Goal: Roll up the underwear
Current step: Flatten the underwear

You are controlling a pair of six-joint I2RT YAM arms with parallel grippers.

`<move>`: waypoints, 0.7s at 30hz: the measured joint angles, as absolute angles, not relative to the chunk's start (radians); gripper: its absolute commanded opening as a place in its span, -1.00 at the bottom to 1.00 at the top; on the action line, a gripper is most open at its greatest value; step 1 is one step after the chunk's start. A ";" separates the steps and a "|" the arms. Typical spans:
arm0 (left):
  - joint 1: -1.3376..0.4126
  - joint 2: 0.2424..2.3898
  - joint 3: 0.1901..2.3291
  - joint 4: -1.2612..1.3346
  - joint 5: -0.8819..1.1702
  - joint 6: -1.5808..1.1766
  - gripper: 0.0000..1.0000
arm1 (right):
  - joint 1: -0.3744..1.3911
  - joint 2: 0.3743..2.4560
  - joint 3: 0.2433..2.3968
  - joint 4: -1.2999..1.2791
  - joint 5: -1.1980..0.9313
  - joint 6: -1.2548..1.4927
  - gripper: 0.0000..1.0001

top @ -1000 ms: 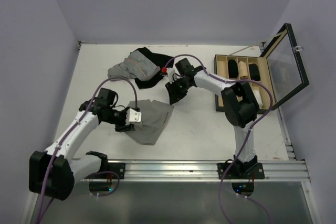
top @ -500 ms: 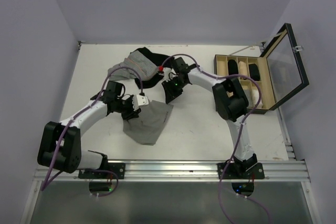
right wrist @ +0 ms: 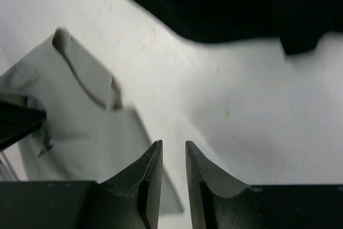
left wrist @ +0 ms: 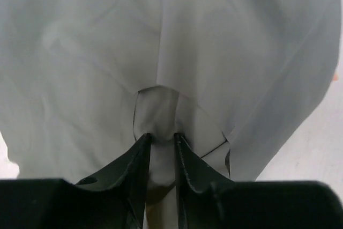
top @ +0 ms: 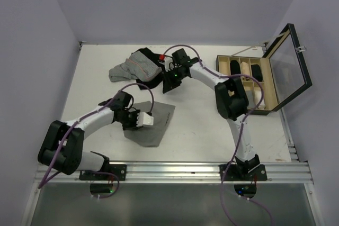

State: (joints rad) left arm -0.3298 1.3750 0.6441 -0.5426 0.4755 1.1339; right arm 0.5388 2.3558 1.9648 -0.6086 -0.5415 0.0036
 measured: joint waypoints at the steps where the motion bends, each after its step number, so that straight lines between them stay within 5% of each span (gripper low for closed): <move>1: -0.347 1.372 0.642 -0.539 0.457 1.136 -0.50 | 0.530 2.298 1.888 -0.615 -0.542 0.005 -0.43; 9: -0.629 1.542 0.799 -0.535 0.470 0.902 -0.63 | 0.345 1.835 1.382 -0.659 -0.567 -0.004 -0.48; 11: -0.692 1.615 0.869 -0.522 0.507 0.791 -0.55 | 0.289 1.792 1.341 -0.679 -0.572 -0.017 -0.49; 12: -0.713 1.641 0.895 -0.510 0.523 0.737 -0.34 | 0.261 1.783 1.331 -0.689 -0.577 -0.026 -0.49; 21: -0.620 1.585 0.976 -0.292 0.540 0.334 -0.07 | 0.223 1.773 1.263 -0.831 -0.603 -0.119 -0.42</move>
